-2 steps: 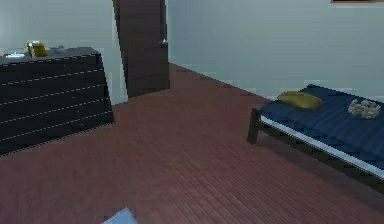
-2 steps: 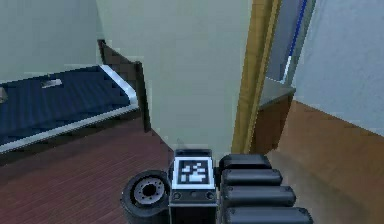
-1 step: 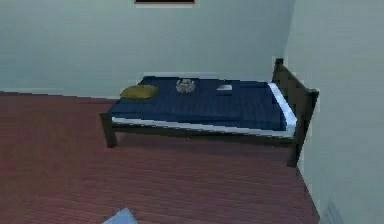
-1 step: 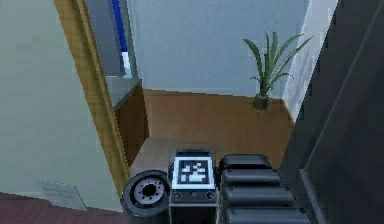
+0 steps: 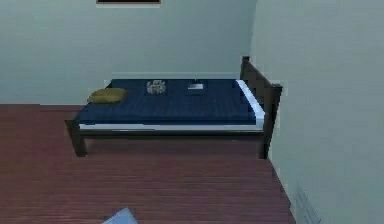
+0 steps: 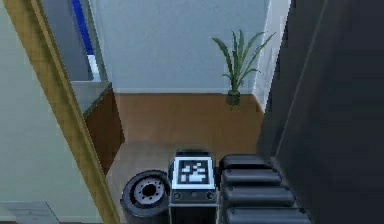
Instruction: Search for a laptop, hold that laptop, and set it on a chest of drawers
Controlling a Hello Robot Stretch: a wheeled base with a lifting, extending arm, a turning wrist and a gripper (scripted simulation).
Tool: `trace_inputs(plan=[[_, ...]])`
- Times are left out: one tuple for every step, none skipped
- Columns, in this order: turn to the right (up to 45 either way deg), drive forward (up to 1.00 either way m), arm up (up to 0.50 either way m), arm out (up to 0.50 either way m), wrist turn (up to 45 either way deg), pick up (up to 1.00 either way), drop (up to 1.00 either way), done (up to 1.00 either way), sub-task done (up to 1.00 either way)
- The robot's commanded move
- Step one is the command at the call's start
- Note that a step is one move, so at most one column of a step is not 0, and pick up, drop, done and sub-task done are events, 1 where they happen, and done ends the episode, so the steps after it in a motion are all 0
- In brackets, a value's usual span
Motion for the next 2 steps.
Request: trace_inputs(plan=[[0.0,0.25,0.0,0.0,0.0,0.0,0.0,0.0,0.0],[-45.0,0.0,0.0,0.0,0.0,0.0,0.0,0.0,0.0]])
